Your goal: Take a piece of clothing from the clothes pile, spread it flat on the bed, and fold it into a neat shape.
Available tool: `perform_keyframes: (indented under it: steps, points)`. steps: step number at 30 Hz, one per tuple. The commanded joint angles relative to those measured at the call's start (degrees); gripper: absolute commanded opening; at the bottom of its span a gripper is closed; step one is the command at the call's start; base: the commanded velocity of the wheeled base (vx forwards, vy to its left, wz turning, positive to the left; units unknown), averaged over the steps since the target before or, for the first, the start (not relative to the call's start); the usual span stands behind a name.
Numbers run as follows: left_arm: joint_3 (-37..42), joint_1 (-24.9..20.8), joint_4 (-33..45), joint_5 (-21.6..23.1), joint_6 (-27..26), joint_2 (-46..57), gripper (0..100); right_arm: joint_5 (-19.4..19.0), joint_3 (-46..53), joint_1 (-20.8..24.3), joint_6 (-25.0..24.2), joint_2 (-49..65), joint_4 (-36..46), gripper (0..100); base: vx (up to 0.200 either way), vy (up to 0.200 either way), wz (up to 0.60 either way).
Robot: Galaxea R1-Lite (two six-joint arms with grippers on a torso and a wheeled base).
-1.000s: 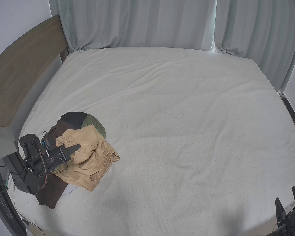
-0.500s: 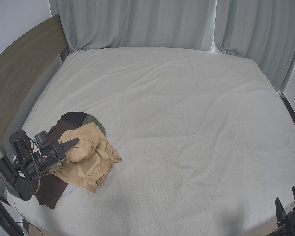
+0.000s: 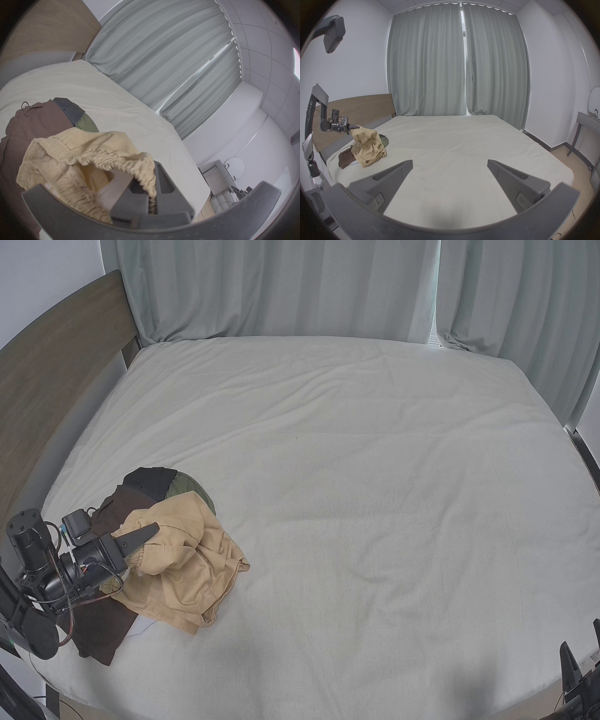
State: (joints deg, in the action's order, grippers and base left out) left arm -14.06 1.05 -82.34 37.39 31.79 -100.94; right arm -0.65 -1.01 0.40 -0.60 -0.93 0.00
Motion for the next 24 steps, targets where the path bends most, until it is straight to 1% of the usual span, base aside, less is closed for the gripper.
perform_keyframes:
  steps: [1, 9, 12, 16, 17, 20, 22, 23, 24]
  points:
    - [1.14, -0.08, -0.72, 0.58, 0.29, 1.45, 0, 0.03, 1.01, -0.05, -0.02, 0.84, 0.0, 100, 0.0, 0.0, 0.0]
    - [2.72, -0.17, -2.39, 0.14, 0.64, 1.45, 0, -0.06, 1.01, -0.05, 0.07, 0.84, 0.0, 100, 0.0, 0.0, 0.0]
    - [3.42, -0.96, -2.39, -0.74, 0.9, 1.62, 0, -0.06, 1.01, -0.05, 0.16, 0.84, 0.0, 100, 0.0, 0.0, 0.0]
    - [3.07, -2.1, -2.57, -1.7, 4.15, 1.71, 0, -0.06, 0.92, -0.05, 0.16, 0.84, 0.0, 100, 0.0, 0.0, 0.0]
    - [2.81, -3.07, -3.36, -2.5, 6.7, 2.24, 0, -0.06, 0.92, -0.05, 0.07, 0.84, 0.0, 100, 0.0, 0.0, 0.0]
    - [1.58, -5.88, -4.68, -5.84, 11.98, 3.12, 0, -0.06, 1.01, -0.05, 0.07, 0.84, 0.0, 100, 0.0, 0.0, 0.0]
    - [1.58, -5.88, -4.68, -5.84, 11.98, 3.12, 0, -0.06, 1.01, -0.05, 0.07, 0.84, 0.0, 100, 0.0, 0.0, 0.0]
    - [0.08, -8.52, -4.76, -9.88, 14.44, 3.56, 0, -0.06, 0.92, -0.05, 0.07, 0.84, 0.0, 100, 0.0, 0.0, 0.0]
    - [-1.06, -10.54, -4.59, -13.39, 15.49, 3.91, 0, -0.06, 1.01, -0.05, 0.07, 0.84, 0.0, 100, 0.0, 0.0, 0.0]
